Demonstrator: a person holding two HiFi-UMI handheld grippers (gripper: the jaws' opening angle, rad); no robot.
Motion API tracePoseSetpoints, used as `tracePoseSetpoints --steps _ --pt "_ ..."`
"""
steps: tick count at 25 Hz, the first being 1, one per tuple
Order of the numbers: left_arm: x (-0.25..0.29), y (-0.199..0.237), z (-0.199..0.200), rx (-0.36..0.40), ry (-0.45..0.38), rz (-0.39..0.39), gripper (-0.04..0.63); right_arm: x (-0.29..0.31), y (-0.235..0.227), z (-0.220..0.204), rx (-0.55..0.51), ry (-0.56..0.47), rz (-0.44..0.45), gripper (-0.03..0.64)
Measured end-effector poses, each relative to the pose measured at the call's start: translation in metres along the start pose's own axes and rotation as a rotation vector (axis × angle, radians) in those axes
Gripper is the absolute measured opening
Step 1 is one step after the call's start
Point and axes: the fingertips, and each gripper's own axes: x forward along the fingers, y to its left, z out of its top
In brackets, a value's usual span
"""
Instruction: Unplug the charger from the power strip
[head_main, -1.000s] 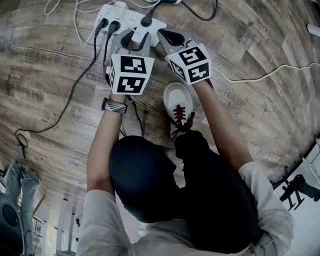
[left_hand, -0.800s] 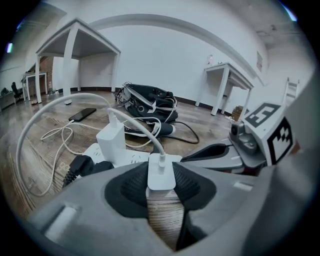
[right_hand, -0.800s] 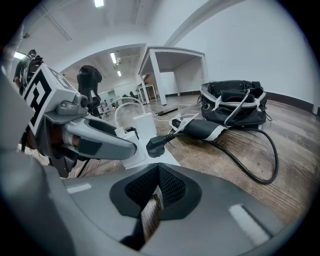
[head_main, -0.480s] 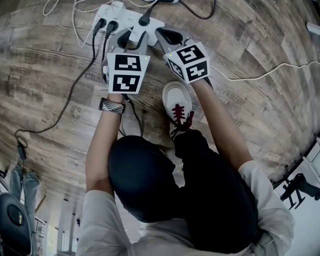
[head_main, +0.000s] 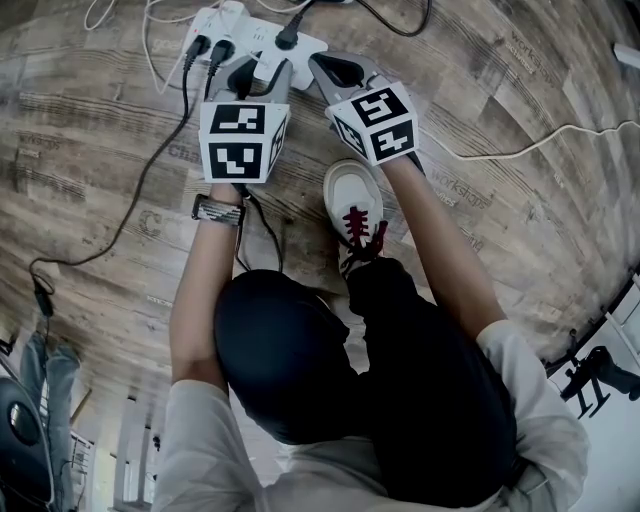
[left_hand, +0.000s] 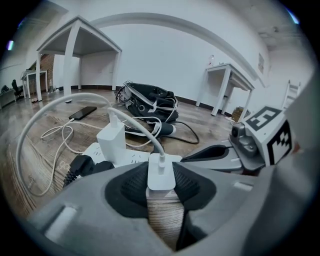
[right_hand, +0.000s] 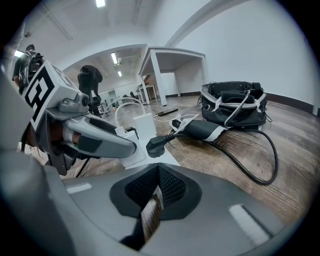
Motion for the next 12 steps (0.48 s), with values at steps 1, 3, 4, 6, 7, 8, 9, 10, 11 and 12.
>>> tracePoseSetpoints --steps 1,3,4,6,7,8,9,10,11,12 --pt "-0.0001 -0.0002 0.0003 0.006 -0.002 0.002 0.141 -0.0002 -0.0001 0.0000 0.000 0.000 0.000 0.003" --pt "-0.0002 -0.0007 0.0011 0.041 -0.001 0.013 0.140 -0.0005 -0.0001 0.0000 0.001 0.000 -0.001 0.003" --pt "-0.0004 -0.0012 0.0015 0.067 0.003 0.020 0.140 -0.0005 0.0000 0.0000 0.001 -0.001 -0.001 0.003" --pt "-0.0008 -0.0032 0.0019 0.124 0.013 0.035 0.140 -0.0003 0.0004 -0.0002 0.001 -0.001 -0.001 0.002" --pt "-0.0007 -0.0041 0.0018 0.142 0.016 0.039 0.140 -0.0002 0.0007 -0.0003 0.001 -0.001 -0.001 0.002" --pt "-0.0006 -0.0045 0.0016 0.148 0.017 0.039 0.140 -0.0001 0.0008 -0.0004 0.001 -0.001 -0.001 0.002" --pt "-0.0004 -0.0044 0.0015 0.145 0.017 0.036 0.140 -0.0001 0.0008 -0.0004 0.001 -0.001 -0.001 0.003" --pt "-0.0003 -0.0041 0.0014 0.141 0.017 0.034 0.140 0.0000 0.0007 -0.0005 0.001 -0.001 -0.001 0.003" --pt "-0.0003 -0.0040 0.0013 0.138 0.017 0.032 0.140 0.0001 0.0006 -0.0006 0.001 0.000 -0.001 0.002" --pt "-0.0002 -0.0039 0.0012 0.137 0.017 0.030 0.140 0.0001 0.0005 -0.0007 0.001 0.000 -0.001 0.002"
